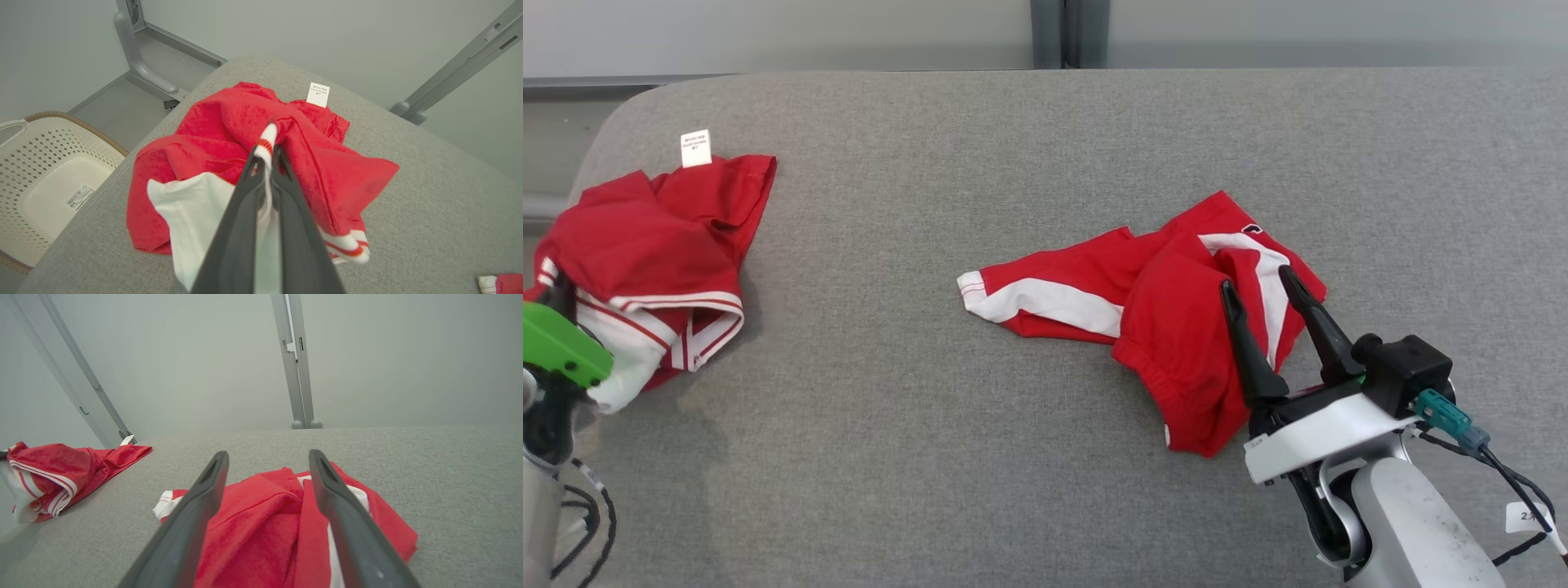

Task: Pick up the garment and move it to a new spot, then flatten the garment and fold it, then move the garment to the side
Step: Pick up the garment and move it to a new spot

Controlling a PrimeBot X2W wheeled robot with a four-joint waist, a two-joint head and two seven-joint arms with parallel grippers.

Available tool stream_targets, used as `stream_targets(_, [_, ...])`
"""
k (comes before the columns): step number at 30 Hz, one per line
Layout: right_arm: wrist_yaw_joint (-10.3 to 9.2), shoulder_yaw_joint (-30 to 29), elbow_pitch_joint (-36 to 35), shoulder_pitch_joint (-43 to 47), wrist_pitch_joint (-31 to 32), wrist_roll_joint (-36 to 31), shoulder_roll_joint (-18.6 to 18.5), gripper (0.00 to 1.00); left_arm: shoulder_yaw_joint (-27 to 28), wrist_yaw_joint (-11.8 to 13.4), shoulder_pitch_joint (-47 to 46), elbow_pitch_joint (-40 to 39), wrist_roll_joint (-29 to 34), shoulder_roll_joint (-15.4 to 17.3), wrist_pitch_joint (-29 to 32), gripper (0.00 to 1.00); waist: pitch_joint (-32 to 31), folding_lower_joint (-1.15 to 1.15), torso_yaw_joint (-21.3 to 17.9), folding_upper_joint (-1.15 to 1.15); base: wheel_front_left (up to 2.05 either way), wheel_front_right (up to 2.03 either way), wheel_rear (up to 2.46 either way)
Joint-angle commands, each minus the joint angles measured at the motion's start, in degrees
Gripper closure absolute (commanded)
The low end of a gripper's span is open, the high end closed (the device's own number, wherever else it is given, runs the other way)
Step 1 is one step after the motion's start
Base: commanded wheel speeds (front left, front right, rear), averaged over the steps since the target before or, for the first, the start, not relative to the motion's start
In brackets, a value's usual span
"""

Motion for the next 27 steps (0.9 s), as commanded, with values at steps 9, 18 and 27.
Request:
stream_targets(9, [0.03, -0.7, 0.2, 0.6, -0.2, 0.4, 0.3, 0.0, -3.5, -2.3, -0.9, 4.6, 1.7, 0.5, 0.2, 0.0, -2.6, 0.0, -0.6, 0.0, 0.0, 0.0, 0.0])
stream_targets(18, [0.03, -3.7, 0.0, 3.1, -0.2, 0.0, 0.5, 0.0, -7.2, -2.5, 1.7, -5.5, 4.6, 4.7, -2.7, 0.0, -7.0, 0.0, -0.1, 0.0, 0.0, 0.0, 0.0])
stream_targets(27, [0.03, -2.6, 0.7, 5.5, -0.2, 0.6, 0.4, 0.0, -9.2, 1.1, 11.2, -16.5, 3.3, 7.6, 3.9, 0.0, -11.2, 0.0, -0.9, 0.0, 0.0, 0.0, 0.0])
